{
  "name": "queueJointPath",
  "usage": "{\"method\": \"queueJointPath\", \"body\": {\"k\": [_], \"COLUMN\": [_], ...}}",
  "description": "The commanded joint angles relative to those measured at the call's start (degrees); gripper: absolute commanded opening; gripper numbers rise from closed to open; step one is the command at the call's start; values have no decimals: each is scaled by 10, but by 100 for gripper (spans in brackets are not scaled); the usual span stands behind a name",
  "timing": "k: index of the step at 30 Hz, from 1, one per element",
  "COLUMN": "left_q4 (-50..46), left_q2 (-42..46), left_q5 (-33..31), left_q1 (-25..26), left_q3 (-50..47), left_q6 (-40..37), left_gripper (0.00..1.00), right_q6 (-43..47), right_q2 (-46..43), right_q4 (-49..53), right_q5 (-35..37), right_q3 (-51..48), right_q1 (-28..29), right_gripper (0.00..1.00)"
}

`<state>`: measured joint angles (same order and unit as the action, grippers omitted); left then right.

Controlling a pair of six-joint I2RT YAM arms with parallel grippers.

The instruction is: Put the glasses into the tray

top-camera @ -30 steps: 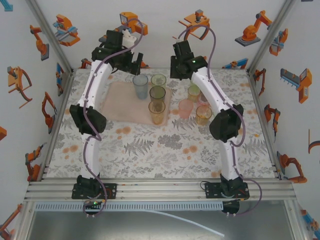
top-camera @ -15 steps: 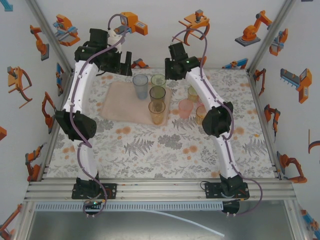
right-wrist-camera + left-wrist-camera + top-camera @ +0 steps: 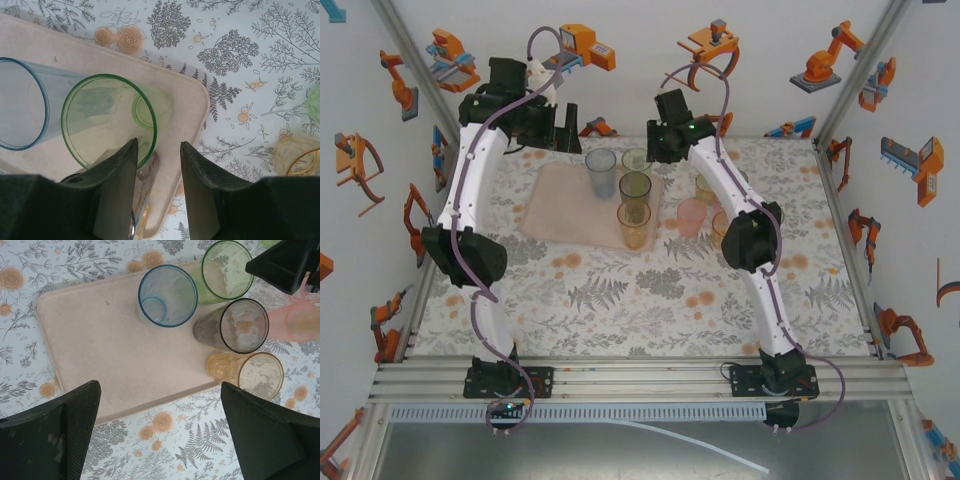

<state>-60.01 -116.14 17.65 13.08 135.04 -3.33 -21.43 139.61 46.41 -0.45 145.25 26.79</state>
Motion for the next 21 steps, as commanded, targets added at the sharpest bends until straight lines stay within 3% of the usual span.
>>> {"method": "queueJointPath", "body": {"k": [1, 12, 21], "left_q4": [-10, -10, -10], "left_q2": [24, 31, 29], "left_q5": [18, 20, 19], "left_q1": [0, 0, 0], "left_q3": [-14, -29, -28], "left_q6": [8, 6, 8], "left_gripper": [97, 97, 97], "right_q6": [-9, 0, 1], "right_q2": [14, 26, 32], "right_q4": [-5, 13, 17], "right_q5": [3, 26, 24], "right_q3": [25, 42, 45], "right_q1": [-3, -3, -3], "right_gripper": [38, 28, 26]}}
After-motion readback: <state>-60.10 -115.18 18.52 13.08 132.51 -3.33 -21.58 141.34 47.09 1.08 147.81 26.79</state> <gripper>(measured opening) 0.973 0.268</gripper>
